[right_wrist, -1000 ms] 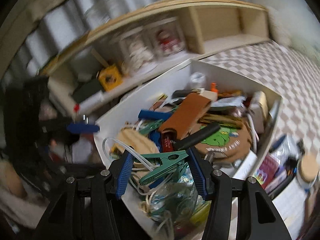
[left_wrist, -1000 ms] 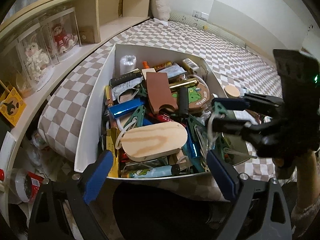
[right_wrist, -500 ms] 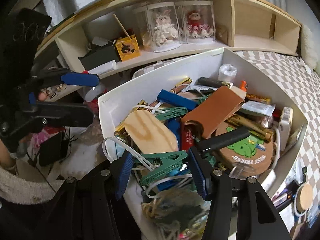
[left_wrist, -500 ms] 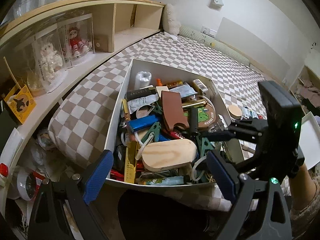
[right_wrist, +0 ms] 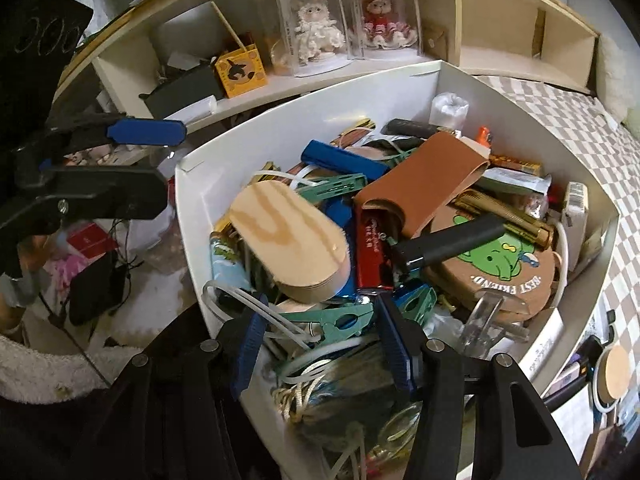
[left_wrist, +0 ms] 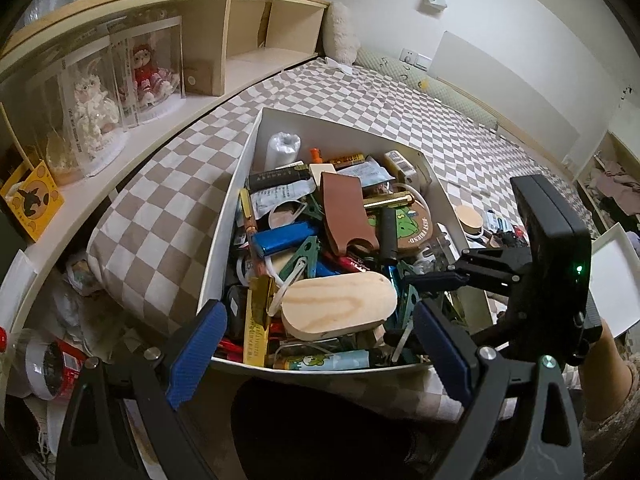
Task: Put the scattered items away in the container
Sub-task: 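Open the left gripper to drop the tube while the right lowers the clothespin into the box, then open the right gripper to release the green clothespin into the box, then move both open grippers back toward the pile of items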
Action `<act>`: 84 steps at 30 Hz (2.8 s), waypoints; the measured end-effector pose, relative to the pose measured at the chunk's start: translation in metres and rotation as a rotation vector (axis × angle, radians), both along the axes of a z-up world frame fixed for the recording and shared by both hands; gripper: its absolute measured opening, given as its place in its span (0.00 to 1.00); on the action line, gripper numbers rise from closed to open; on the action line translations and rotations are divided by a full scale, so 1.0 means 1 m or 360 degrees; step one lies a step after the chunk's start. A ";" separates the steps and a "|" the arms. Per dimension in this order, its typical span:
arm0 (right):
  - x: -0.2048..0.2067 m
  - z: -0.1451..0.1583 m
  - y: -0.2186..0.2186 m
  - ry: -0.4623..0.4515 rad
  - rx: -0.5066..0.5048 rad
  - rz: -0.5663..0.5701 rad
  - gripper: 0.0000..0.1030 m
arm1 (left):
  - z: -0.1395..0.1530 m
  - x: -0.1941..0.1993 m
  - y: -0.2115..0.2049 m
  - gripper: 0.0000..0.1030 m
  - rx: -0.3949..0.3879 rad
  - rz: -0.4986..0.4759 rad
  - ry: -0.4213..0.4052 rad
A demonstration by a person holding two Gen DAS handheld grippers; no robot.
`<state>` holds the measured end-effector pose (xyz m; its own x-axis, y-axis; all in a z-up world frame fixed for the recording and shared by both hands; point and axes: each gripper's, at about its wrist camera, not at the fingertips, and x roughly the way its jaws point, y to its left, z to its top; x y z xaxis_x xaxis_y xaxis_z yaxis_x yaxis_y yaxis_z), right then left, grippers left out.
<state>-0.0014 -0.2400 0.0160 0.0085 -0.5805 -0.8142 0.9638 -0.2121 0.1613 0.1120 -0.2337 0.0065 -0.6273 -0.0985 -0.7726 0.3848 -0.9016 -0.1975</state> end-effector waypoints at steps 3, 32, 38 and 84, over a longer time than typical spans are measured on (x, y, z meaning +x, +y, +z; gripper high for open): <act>-0.001 0.002 -0.001 0.0011 -0.0015 -0.0020 0.71 | -0.002 0.000 -0.001 0.92 0.0002 -0.0003 -0.0008; -0.014 0.054 0.057 0.0219 -0.0240 -0.0490 1.00 | 0.008 -0.004 0.018 0.93 -0.0046 -0.0054 0.0045; -0.015 0.060 0.077 0.0232 -0.0274 -0.0619 1.00 | 0.013 -0.008 0.035 0.99 -0.0113 -0.0104 0.0071; -0.018 0.078 0.245 0.0308 -0.0468 -0.1229 1.00 | 0.024 -0.059 0.132 0.99 -0.0184 -0.0323 0.0257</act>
